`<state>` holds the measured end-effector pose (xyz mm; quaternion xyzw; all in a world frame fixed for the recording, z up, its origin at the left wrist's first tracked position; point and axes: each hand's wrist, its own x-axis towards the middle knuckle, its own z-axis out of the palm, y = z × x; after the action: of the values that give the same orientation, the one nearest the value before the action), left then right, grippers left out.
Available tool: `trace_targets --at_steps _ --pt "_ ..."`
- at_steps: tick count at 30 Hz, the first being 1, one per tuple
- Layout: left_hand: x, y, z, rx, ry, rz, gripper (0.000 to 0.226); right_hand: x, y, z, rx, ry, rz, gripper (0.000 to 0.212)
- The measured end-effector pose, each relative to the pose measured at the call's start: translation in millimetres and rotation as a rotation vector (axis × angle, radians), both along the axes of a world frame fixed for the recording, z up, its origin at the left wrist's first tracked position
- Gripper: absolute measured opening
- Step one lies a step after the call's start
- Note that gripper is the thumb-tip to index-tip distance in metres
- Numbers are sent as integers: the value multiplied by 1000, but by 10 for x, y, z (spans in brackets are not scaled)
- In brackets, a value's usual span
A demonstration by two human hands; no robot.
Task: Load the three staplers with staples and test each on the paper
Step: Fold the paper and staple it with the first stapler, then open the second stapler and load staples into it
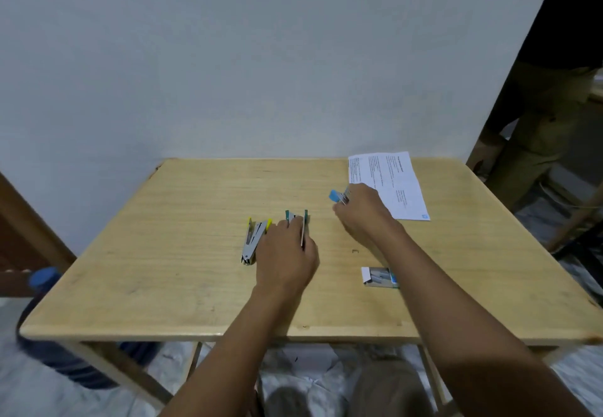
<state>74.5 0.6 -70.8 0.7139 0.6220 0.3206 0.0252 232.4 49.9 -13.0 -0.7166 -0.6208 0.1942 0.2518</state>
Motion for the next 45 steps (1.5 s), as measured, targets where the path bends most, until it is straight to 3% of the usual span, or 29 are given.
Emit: trace_targets --at_steps 5,8,13,15,18,26,29,34,37,39,42,45 --pt "5 15 -18 0 -8 -8 16 -208 479 9 -23 -297 -10 9" --pt "7 35 -10 4 -1 -9 16 -288 697 25 -25 -350 -30 12" --pt "3 31 -15 -3 4 -16 14 -265 803 36 -50 -186 -58 28" --pt "9 30 -17 -7 7 -13 13 -203 745 74 -70 -57 -47 24" --pt "13 46 -19 -4 8 -12 13 -76 628 86 -144 -7 5 44" --pt "13 24 12 0 -1 -18 11 -55 522 -70 1 114 -15 41" --pt "13 13 29 9 -36 -37 9 -116 367 -40 73 196 -43 28" --pt "13 0 35 20 -71 -60 12 -334 142 -4 -212 91 118 45" --pt "8 -27 47 45 -92 -91 13 -423 99 -29 -215 79 105 42" --pt "11 -38 59 66 -86 -88 12 -447 53 -34 -207 189 63 38" --pt "21 -59 86 114 -87 -88 17 -466 -65 -1 -199 543 22 21" --pt "27 -108 125 120 -161 -92 37 -436 -196 42 -99 705 1 17"
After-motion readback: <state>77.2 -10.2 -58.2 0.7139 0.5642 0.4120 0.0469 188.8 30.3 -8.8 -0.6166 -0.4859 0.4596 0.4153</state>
